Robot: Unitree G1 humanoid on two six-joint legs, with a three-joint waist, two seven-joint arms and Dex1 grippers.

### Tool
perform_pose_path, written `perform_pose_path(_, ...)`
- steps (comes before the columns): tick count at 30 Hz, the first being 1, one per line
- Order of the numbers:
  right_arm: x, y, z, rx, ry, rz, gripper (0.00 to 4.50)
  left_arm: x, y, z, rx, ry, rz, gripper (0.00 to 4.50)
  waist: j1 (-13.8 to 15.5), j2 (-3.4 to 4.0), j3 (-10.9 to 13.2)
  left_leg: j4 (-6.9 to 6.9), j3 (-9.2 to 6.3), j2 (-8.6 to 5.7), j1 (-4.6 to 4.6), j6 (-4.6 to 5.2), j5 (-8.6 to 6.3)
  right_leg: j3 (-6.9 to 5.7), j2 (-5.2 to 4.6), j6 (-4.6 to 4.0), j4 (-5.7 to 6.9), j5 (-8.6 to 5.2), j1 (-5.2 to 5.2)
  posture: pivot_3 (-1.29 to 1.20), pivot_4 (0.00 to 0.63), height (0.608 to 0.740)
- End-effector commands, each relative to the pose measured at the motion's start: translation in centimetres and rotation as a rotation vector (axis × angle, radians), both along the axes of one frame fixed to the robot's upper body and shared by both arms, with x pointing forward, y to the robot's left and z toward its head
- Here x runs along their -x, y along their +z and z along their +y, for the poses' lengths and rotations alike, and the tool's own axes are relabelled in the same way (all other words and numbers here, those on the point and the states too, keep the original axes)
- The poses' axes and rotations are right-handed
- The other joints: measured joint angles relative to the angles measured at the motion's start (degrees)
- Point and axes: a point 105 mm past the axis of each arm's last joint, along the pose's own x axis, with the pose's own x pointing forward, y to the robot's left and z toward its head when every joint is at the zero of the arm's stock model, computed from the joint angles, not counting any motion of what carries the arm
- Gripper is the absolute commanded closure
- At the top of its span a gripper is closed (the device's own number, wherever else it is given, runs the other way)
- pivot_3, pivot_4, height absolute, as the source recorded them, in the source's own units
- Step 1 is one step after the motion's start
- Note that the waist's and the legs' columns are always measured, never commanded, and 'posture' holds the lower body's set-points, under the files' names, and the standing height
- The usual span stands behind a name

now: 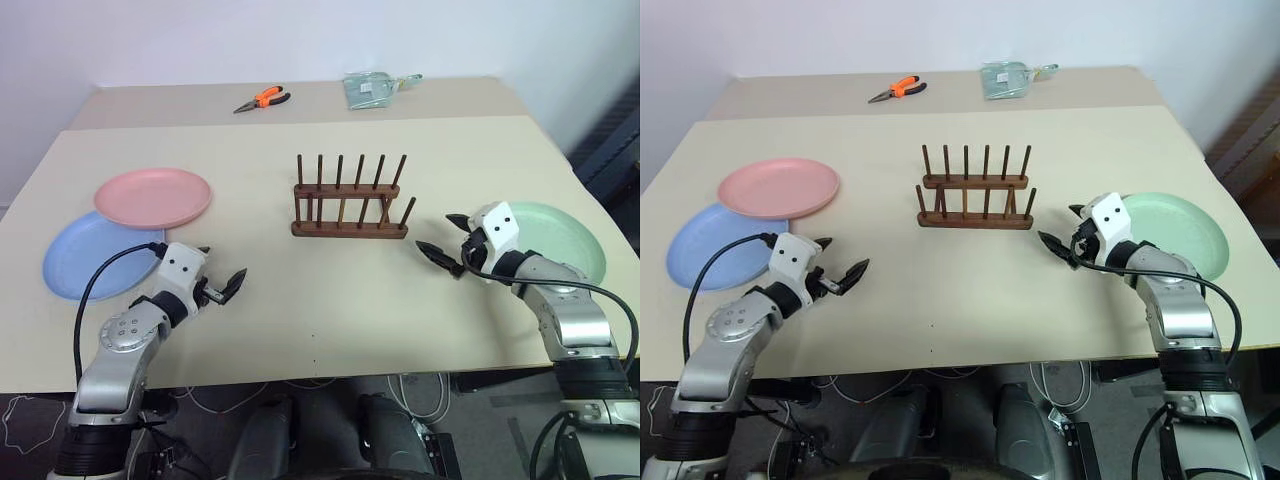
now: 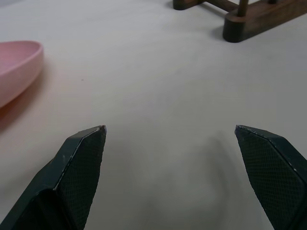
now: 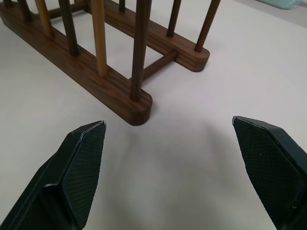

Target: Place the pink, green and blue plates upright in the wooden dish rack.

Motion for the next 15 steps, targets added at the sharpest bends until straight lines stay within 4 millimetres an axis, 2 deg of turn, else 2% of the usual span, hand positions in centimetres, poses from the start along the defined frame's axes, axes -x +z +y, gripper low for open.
perform_pose_path(1, -0.3, 1.1, 0.5, 0.023, 0.007, -0.069, 0.18, -0.3, 0.8, -0.8, 0.0, -0.026, -0.036, 0.07, -0.03, 0.0, 0.0, 0.0, 0.0, 0.0, 0.0, 0.0, 0.0, 0.01, 0.0, 0.0, 0.0, 0.0, -0.01, 0.0, 0.15, 0.738)
perform_pose_path(8, -0.8, 1.6, 0.9, -0.001, 0.021, -0.061, 0.18, -1.4, 0.6, -2.2, 0.017, -0.08, -0.027, 0.07, 0.03, 0.0, 0.0, 0.0, 0.0, -0.01, 0.0, 0.0, 0.0, 0.0, 0.03, 0.0, 0.0, 0.0, -0.01, 0.0, 0.15, 0.738)
perform_pose_path(12, -0.7, 2.3, 1.0, 0.008, -0.015, -0.104, 0.18, -3.2, 0.2, -3.5, 0.014, -0.157, -0.007, 0.07, 0.11, 0.0, 0.0, 0.01, 0.0, -0.04, -0.01, 0.01, 0.0, -0.02, 0.05, 0.01, 0.0, 0.01, -0.01, 0.0, 0.15, 0.738)
perform_pose_path(15, -0.1, 2.4, 1.3, 0.009, -0.042, -0.129, 0.18, -5.2, 0.3, -5.6, 0.005, -0.276, 0.012, 0.07, 0.39, -0.02, 0.0, 0.03, -0.01, -0.06, -0.03, 0.01, 0.01, -0.05, 0.06, 0.06, 0.01, 0.03, -0.01, 0.0, 0.15, 0.738)
